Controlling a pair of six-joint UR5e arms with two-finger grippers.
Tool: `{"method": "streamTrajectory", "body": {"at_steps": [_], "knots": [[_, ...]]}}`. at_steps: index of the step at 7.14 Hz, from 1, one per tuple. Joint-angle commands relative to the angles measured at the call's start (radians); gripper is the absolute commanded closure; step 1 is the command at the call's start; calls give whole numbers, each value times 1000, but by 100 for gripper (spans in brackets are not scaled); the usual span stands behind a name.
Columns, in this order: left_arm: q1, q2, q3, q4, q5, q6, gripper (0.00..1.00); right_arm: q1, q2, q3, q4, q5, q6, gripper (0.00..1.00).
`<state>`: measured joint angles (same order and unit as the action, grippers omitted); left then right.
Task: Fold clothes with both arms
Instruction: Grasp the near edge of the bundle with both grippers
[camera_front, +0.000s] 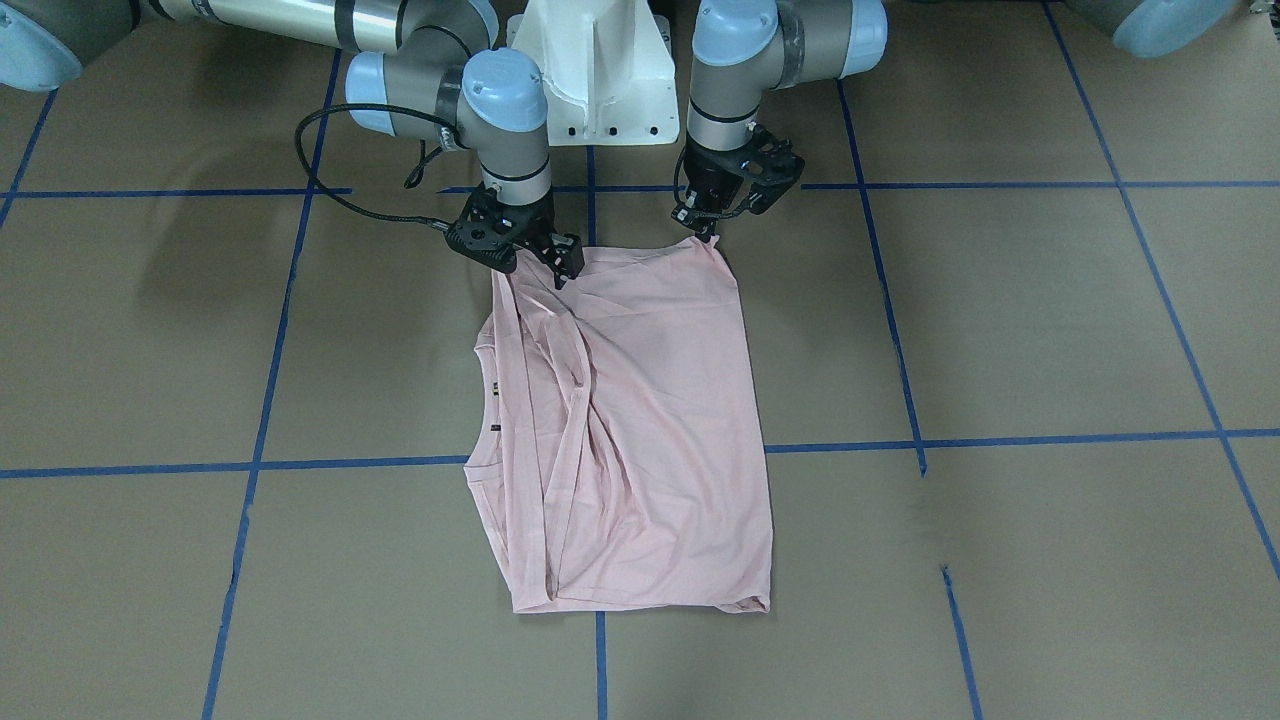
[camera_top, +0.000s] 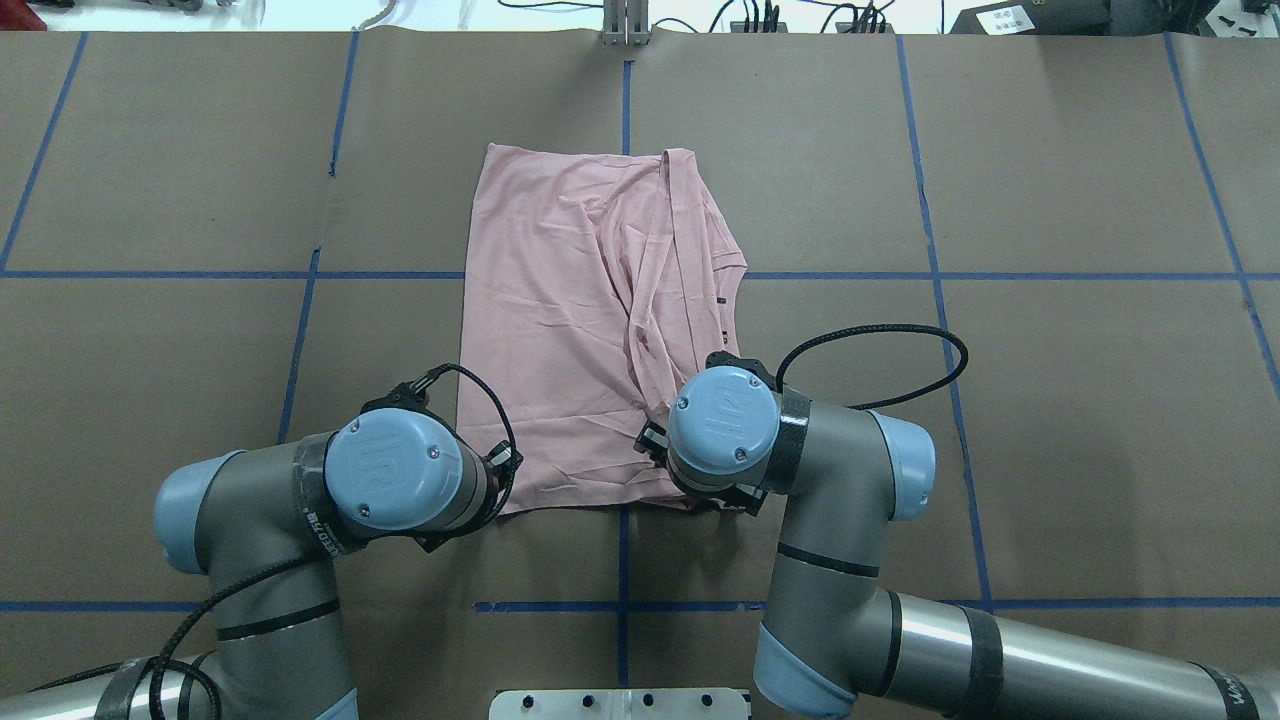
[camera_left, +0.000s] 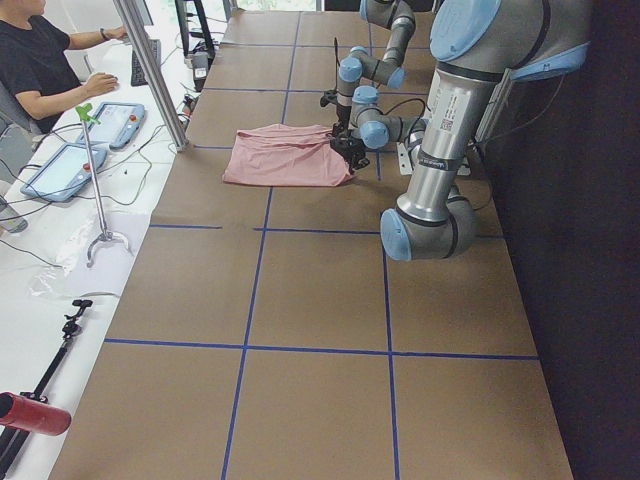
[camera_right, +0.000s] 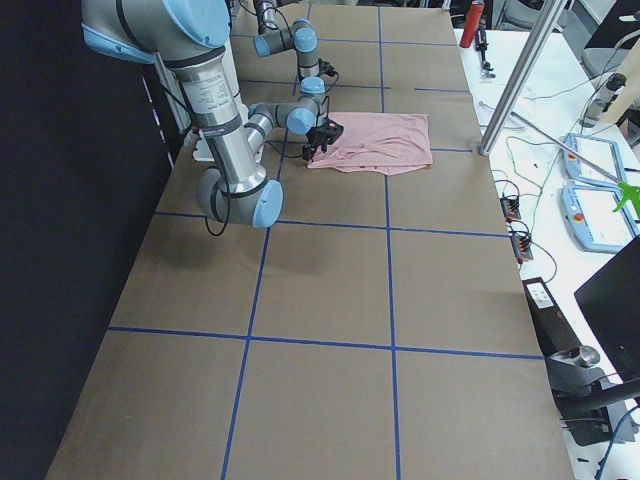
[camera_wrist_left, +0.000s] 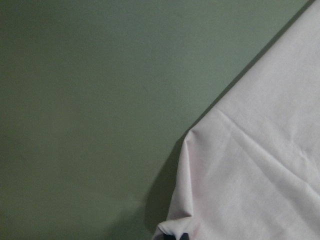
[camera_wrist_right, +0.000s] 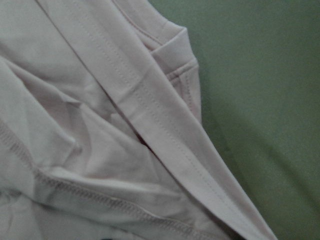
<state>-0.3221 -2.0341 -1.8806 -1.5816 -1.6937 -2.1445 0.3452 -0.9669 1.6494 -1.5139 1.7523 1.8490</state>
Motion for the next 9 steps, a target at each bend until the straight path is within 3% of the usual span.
{"method": "streamTrajectory", "body": {"at_steps": [1, 9], "knots": [[0, 0, 0, 0, -1, 0, 100, 1, 0, 3, -9, 4, -1, 99], [2, -6, 2, 0, -3, 0, 100, 29, 27, 21, -20, 4, 64, 100]]}}
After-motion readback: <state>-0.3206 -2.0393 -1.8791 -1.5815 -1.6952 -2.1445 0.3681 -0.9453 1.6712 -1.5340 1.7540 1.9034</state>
